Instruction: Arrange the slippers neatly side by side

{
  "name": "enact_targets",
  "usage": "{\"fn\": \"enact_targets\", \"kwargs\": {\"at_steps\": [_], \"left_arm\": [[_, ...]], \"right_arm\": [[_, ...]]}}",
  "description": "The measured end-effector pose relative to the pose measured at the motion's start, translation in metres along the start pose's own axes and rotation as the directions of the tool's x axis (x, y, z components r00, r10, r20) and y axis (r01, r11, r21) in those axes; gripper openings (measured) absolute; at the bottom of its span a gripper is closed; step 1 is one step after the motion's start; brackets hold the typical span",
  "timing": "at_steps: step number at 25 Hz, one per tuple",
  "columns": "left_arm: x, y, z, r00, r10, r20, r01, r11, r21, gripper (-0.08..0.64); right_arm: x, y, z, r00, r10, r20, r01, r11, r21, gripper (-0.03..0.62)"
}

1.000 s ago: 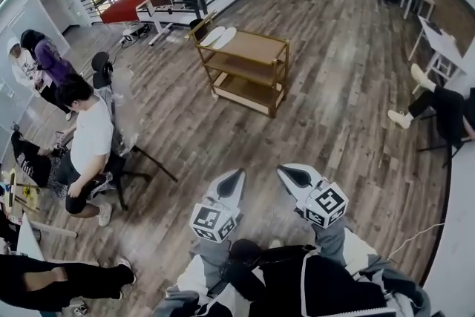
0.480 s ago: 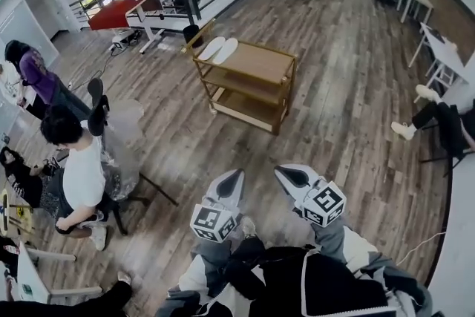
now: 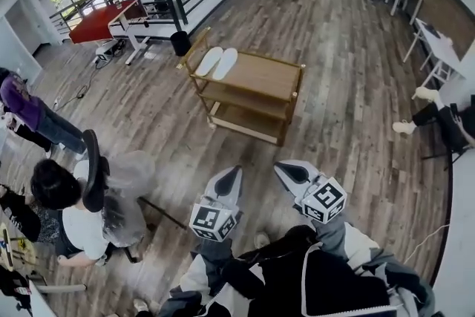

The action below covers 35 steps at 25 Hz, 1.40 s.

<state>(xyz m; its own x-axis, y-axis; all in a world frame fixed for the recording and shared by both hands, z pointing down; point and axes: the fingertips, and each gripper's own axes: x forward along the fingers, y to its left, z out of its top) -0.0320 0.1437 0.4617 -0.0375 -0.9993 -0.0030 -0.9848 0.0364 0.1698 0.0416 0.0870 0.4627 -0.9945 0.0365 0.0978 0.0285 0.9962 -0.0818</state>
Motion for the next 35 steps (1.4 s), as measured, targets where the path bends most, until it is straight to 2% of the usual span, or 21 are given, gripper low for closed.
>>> {"fn": "enact_targets", "kwargs": {"at_steps": [5,10,18,26,31,35], "left_arm": [[0.028,0.045,0.003,1.0,0.009,0.008,-0.009,1.0,-0.008,0.012],[0.058,0.093,-0.001,0.999,0.038,-0.006,-0.038,0.999,-0.014,0.012],[0.157,0.181,0.014,0.996,0.084,-0.032,-0.084,0.996,0.0,0.012],[0.266,0.246,0.041,0.998,0.053,-0.025,-0.053,0.998,0.026,0.012],[0.308,0.28,0.039,0.998,0.033,-0.046,-0.032,0.999,0.019,0.012],[0.342,0.313,0.037,0.997,-0.023,-0.068,0.024,1.0,0.01,0.012]], "right_arm": [[0.044,-0.031,0.005,1.0,-0.009,-0.007,0.009,1.0,-0.01,0.005],[0.094,-0.065,0.0,1.0,0.016,-0.017,-0.016,1.0,0.006,0.005],[0.194,-0.171,0.017,0.998,0.063,0.02,-0.063,0.998,0.027,0.005],[0.266,-0.279,0.046,0.999,0.032,0.034,-0.033,0.999,0.029,0.005],[0.294,-0.319,0.037,1.0,-0.005,0.011,0.004,0.998,0.059,0.005],[0.323,-0.349,0.036,0.998,-0.064,0.009,0.063,0.995,0.078,0.005]]}}
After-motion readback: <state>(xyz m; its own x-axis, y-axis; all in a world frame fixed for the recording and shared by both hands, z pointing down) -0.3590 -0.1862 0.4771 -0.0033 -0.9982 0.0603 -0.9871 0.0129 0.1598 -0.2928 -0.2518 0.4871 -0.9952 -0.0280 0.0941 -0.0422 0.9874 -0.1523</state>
